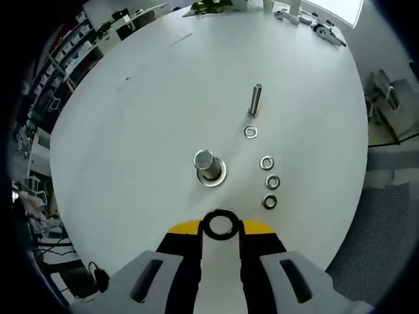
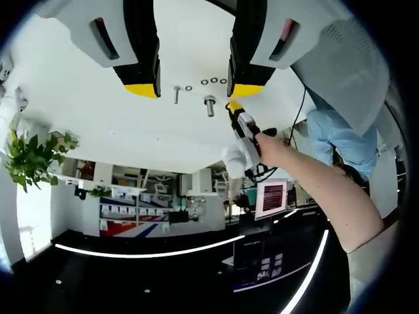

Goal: Place the washer onto the threaded stud by aligning its center hole with the stud, sliding it down to the base, and recovering from edge contact or off-axis alignment until the washer reaches the visible bottom stop.

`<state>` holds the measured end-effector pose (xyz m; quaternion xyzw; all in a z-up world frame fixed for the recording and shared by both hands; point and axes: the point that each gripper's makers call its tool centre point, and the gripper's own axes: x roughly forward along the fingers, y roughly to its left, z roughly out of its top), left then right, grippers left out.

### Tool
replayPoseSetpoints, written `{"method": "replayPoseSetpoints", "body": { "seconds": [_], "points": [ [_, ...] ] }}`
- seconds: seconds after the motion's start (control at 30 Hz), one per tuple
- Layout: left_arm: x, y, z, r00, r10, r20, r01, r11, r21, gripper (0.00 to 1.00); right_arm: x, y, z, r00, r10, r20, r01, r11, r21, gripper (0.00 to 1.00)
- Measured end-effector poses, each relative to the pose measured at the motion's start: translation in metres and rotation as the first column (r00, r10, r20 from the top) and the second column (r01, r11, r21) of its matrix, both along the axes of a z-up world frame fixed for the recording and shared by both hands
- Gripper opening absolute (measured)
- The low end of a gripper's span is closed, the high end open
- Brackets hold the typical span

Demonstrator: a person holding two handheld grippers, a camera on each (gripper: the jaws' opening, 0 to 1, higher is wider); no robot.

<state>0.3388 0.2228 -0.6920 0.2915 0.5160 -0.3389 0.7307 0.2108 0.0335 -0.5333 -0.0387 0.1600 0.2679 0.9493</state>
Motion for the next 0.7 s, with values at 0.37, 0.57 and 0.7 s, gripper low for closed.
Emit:
{"method": "replayPoseSetpoints", "body": {
  "seconds": [0.37,0.57,0.7],
  "points": [
    [0.023,-0.027,0.023,0.999,-0.018,0.046,0.021,0.998,-0.06,0.19,0.0,-0.001,0.0,1.0,-0.005,-0.001,0.005,1.0,0.004,0.43],
    [0.034,-0.037,0.025,0.998,-0.036,0.053,0.039,0.998,-0.057,0.19,0.001,-0.002,0.0,1.0,-0.011,0.001,0.011,1.0,0.005,0.43],
    [0.037,-0.038,0.024,0.998,-0.042,0.049,0.044,0.998,-0.045,0.19,0.001,-0.003,0.0,1.0,-0.012,0.001,0.012,1.0,0.005,0.43]
  ]
}}
